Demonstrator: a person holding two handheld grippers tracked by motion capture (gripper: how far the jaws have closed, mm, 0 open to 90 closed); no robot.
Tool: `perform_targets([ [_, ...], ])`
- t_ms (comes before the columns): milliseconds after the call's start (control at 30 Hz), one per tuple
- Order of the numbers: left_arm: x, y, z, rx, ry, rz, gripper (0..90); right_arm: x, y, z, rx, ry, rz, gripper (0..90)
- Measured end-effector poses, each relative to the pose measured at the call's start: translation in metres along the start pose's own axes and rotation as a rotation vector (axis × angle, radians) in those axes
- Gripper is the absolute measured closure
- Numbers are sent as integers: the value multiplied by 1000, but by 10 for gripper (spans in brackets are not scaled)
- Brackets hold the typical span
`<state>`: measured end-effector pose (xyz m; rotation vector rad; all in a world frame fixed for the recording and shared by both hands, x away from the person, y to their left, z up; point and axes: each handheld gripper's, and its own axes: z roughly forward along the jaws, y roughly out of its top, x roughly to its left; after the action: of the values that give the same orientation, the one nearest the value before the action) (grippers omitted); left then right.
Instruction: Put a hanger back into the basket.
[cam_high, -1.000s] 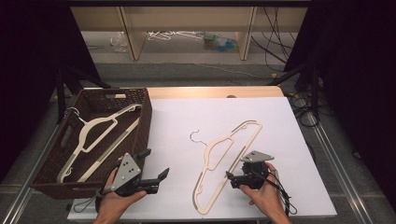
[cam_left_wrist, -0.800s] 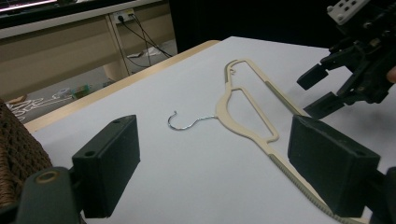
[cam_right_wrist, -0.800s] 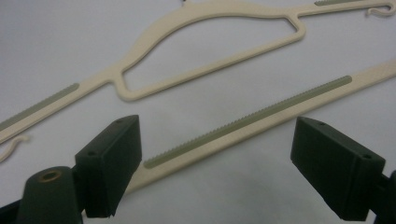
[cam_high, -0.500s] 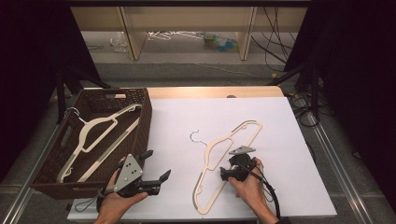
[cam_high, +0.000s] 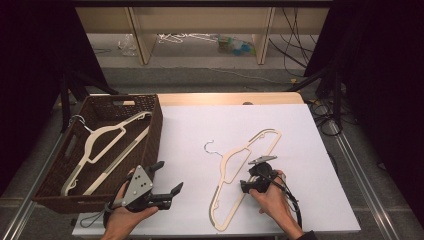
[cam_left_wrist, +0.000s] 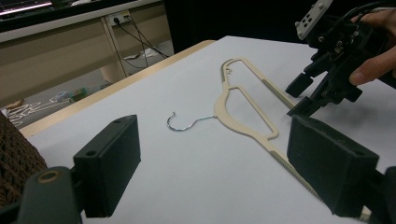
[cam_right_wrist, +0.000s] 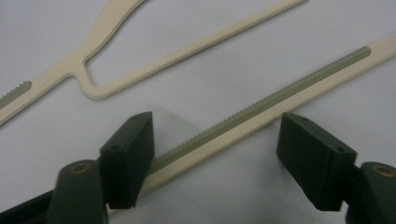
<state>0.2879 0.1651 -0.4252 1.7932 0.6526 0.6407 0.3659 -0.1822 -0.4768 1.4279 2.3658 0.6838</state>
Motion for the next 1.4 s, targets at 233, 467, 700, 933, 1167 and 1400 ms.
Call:
perform_targets([
  [233,-1,0,0,2,-3,4,177,-18,3,-9,88,58,-7,451],
  [467,-1,0,1,6,-7,9,182,-24,3,-13,141,91,97,398],
  [700,-2,0,2,8,-10,11,194,-16,7,-10,179,67,11,326],
  [933,-1,0,1,4,-8,12,197,-19,7,-12,210,65,-25,430],
  [1167,-2,0,0,-1,-10,3,198,-25,5,-14,193,88,33,492],
  [1400,-1,0,1,1,-11,15,201,-31,-1,-19,161,113,100,477],
])
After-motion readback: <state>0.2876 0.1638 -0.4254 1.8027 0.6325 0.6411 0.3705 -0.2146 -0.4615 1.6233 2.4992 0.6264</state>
